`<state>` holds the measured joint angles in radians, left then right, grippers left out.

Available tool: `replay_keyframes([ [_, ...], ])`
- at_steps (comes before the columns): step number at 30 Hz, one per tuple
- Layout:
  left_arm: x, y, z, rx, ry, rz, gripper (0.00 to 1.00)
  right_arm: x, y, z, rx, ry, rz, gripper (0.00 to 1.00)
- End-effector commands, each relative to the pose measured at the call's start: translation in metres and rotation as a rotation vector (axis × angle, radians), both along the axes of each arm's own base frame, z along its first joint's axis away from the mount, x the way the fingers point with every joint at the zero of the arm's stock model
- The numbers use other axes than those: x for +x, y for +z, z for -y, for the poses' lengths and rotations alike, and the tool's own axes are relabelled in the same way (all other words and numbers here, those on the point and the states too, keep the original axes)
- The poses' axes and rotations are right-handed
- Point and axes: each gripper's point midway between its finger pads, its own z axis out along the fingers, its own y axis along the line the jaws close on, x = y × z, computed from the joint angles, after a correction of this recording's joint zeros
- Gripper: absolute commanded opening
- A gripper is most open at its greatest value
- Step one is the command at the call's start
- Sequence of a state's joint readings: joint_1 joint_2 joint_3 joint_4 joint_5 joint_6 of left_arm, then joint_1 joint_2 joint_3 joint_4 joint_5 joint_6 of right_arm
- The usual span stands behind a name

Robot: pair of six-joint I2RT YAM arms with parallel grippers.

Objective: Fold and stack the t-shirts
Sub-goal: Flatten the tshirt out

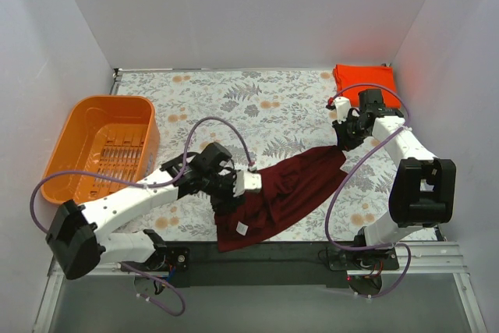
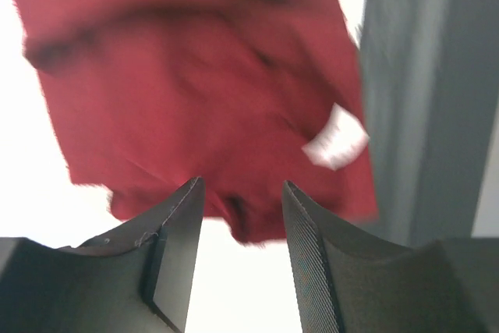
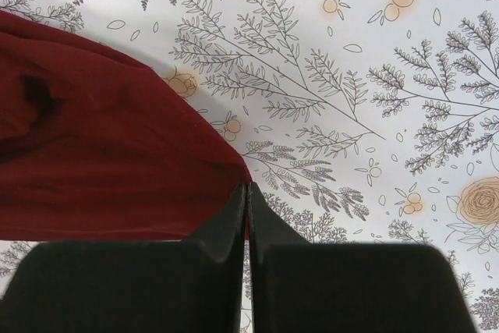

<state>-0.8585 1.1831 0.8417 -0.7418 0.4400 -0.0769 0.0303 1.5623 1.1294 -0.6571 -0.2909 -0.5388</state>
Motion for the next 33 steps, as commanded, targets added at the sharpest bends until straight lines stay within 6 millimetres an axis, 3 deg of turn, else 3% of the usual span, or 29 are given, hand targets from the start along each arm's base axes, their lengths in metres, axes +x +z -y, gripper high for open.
replay_keyframes([
  [1, 0.040, 0.026, 0.039, -0.133, 0.200, -0.004, 0.43, -0.003, 0.000, 0.000, 0.000, 0.021, -0.009, 0.01],
  [3, 0.048, 0.041, 0.052, -0.172, 0.166, 0.018, 0.44, -0.005, 0.000, 0.000, 0.001, 0.024, -0.015, 0.01],
  [6, 0.033, 0.056, 0.064, -0.247, -0.059, 0.055, 0.46, -0.007, -0.001, -0.002, 0.009, 0.026, -0.027, 0.01],
  [8, 0.025, 0.065, 0.067, -0.293, -0.245, 0.198, 0.47, -0.009, -0.003, -0.004, 0.022, 0.023, -0.043, 0.01],
  [11, 0.014, 0.054, 0.070, -0.277, -0.448, 0.335, 0.47, -0.011, -0.008, -0.007, 0.040, 0.025, -0.071, 0.01],
  [16, -0.017, 0.040, 0.094, -0.284, -0.671, 0.417, 0.47, -0.011, -0.012, -0.011, 0.062, 0.018, -0.098, 0.01],
  [19, -0.025, 0.019, 0.103, -0.238, -0.766, 0.456, 0.47, -0.011, -0.012, -0.011, 0.066, 0.016, -0.102, 0.01],
  [24, -0.022, -0.021, 0.108, -0.144, -0.870, 0.502, 0.47, -0.011, -0.011, -0.012, 0.071, 0.016, -0.100, 0.01],
  [28, -0.016, -0.032, 0.115, -0.131, -0.882, 0.542, 0.45, -0.011, -0.010, -0.012, 0.073, 0.016, -0.101, 0.01],
  [33, -0.013, -0.030, 0.120, -0.134, -0.883, 0.549, 0.41, -0.013, -0.012, -0.012, 0.071, 0.018, -0.105, 0.01],
])
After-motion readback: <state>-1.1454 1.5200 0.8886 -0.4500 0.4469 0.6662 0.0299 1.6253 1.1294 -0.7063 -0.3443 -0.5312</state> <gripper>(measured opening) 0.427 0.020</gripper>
